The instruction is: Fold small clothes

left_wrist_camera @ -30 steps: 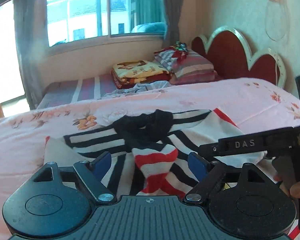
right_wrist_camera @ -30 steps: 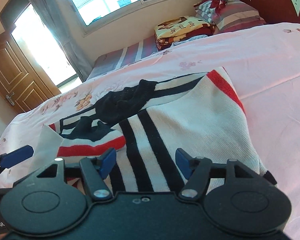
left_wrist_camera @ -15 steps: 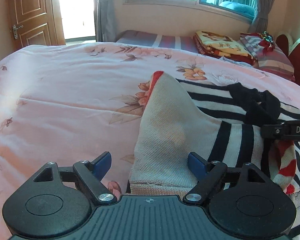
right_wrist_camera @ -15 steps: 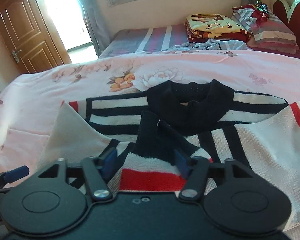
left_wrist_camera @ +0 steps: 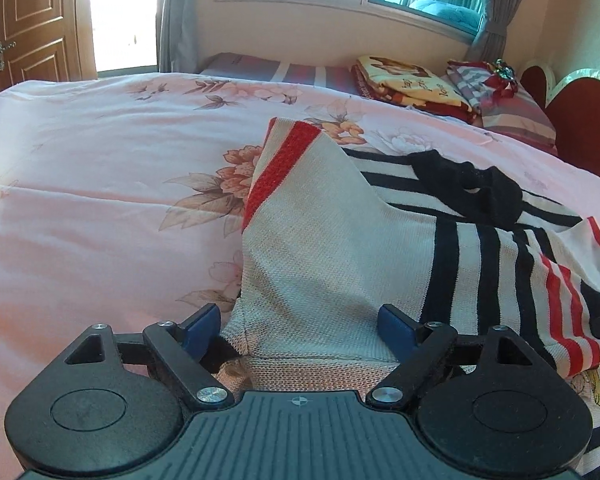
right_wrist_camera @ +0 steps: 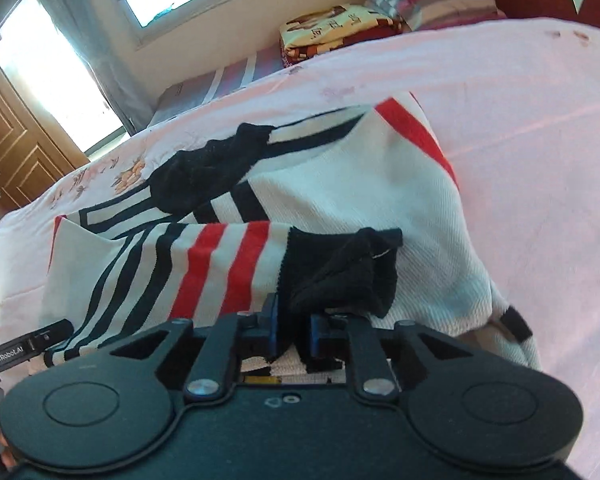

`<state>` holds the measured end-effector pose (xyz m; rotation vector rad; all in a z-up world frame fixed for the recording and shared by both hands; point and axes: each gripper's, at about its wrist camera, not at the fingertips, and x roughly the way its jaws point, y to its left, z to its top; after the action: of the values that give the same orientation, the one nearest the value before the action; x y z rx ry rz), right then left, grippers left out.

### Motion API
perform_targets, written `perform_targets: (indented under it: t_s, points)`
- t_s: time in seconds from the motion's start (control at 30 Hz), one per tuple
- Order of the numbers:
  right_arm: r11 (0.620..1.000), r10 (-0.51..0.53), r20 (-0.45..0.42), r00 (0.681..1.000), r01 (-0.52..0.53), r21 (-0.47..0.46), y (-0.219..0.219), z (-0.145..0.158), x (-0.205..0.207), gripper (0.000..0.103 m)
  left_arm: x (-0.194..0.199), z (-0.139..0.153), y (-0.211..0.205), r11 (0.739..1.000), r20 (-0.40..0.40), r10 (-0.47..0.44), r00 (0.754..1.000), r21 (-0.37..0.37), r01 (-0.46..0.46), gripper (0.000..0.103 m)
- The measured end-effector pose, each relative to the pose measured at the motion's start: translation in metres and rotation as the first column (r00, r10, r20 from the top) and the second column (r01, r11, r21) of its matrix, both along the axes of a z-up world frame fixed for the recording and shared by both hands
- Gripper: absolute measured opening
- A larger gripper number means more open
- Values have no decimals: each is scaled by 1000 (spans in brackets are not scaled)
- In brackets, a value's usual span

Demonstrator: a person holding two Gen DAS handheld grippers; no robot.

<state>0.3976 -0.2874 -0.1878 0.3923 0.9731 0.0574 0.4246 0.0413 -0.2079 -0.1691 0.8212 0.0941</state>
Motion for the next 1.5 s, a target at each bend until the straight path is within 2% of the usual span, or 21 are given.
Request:
perform_targets:
  t_s: [0.07, 0.13, 0.2, 0.23, 0.33, 0.37, 0.43, 0.53, 0.6, 0.63, 0.67, 0.8, 0.87, 0.9, 1.0, 1.07, 1.2, 1.3, 1.37, 1.43, 1.5]
  points:
    - [998, -33, 12, 999, 33, 52, -9, -1, 0, 22, 5, 3, 7, 1000, -6, 24, 1000, -16, -24, 86]
    - [996, -61, 17, 998, 59, 70, -13, -1, 4, 24, 11, 8, 10, 999, 11, 43, 999, 8, -43, 86]
    - [995, -60, 24, 998, 58, 75, -13, -1, 7, 15, 19, 11, 15, 999, 18, 50, 999, 8, -51, 86]
    - [997, -45, 41, 998, 42, 66, -11, 2, 7, 9, 24, 11, 18, 998, 13, 55, 998, 6, -55, 86]
    - [999, 20, 166, 986, -14, -41, -5, 28, -2, 7, 42, 8, 27, 997, -2, 81, 997, -5, -81, 86]
    - [997, 30, 175, 984, -16, -78, -5, 31, -1, 7, 48, 6, 30, 996, -10, 90, 996, -11, -90, 86]
    - [989, 22, 127, 992, -3, -150, -11, 21, 4, 7, 60, 1, 35, 994, -25, 105, 994, -30, -106, 86]
    - [988, 20, 52, 998, -12, -152, -17, 1, 8, 9, 76, -5, 35, 994, -22, 112, 994, -17, -112, 86]
    - [987, 34, 53, 998, -25, -156, -12, -1, 6, 15, 86, -8, 36, 993, -6, 119, 993, 4, -119, 86]
    - [989, 29, 63, 998, -20, -144, -13, 1, 5, 26, 91, -10, 37, 991, -5, 132, 991, 9, -132, 85]
    - [991, 19, 73, 997, -9, -133, -14, 3, 4, 27, 96, -11, 40, 990, -3, 143, 990, 3, -143, 80]
    - [988, 38, 97, 995, -23, -156, -11, 4, 6, 25, 109, -18, 49, 976, 20, 217, 976, 5, -217, 77]
    - [975, 57, 79, 995, -39, -218, -7, -3, 11, 17, 110, -17, 46, 976, 24, 214, 976, 26, -215, 77]
    - [964, 62, 70, 996, -41, -261, -6, -9, 12, 17, 108, -15, 45, 977, 22, 208, 978, 33, -208, 77]
    - [965, 45, 89, 995, -20, -263, -10, -2, 11, 15, 86, 2, 47, 982, 47, 189, 981, 14, -190, 77]
    - [963, 35, 124, 992, -1, -268, -14, 8, 7, 26, 64, 14, 41, 990, 70, 137, 988, 24, -139, 77]
    - [963, 15, 184, 983, 35, -268, -19, 28, -5, 29, 14, 34, 17, 998, 108, 18, 994, 54, -24, 77]
    - [973, 47, 223, 974, 6, -232, -9, 38, -8, 29, -5, 27, -7, 998, 69, -53, 996, 48, 49, 77]
    - [972, 108, 205, 973, -60, -225, 10, 34, -6, 28, -12, 13, -19, 995, 34, -75, 997, 70, 73, 77]
    - [959, 171, 149, 974, -130, -252, 27, 21, -4, 27, -18, 0, -18, 995, 31, -47, 998, 86, 44, 77]
    - [940, 183, 91, 979, -148, -307, 33, 4, -4, 25, -23, -7, 0, 1000, 26, 8, 1000, 22, -9, 89]
